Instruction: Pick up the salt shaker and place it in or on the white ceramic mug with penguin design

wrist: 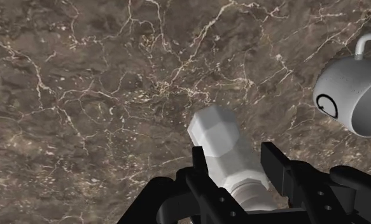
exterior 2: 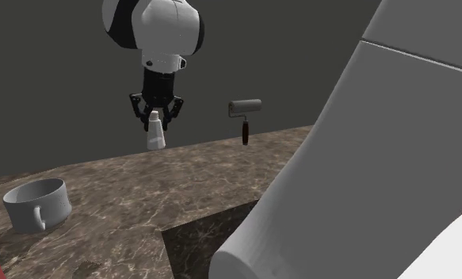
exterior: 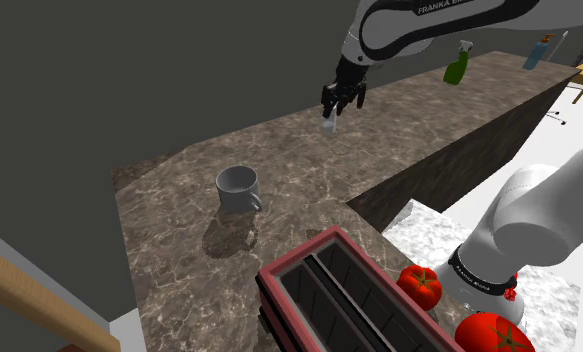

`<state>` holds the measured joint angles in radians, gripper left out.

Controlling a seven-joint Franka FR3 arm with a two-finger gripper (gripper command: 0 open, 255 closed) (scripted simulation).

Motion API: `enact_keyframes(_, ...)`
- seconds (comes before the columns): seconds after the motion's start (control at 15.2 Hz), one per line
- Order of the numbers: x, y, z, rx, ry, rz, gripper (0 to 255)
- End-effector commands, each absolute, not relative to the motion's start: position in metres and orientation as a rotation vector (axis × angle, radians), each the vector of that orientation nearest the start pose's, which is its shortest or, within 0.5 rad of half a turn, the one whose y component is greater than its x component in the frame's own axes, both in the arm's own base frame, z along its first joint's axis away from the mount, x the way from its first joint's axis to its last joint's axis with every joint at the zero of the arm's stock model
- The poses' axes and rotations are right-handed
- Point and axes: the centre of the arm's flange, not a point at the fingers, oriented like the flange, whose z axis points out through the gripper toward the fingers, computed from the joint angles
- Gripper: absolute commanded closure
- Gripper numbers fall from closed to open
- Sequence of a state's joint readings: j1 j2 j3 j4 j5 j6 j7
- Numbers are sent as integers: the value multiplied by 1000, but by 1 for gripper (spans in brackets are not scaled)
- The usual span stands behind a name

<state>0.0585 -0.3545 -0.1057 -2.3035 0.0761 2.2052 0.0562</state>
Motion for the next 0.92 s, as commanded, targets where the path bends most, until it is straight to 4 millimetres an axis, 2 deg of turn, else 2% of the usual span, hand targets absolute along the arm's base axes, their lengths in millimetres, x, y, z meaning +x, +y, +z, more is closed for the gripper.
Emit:
enact_keyframes(0.0, 472, 4, 511, -3005, 212, -384, 255)
enact_keyframes(0.86, 512, 171, 517, -3005, 212, -384, 255)
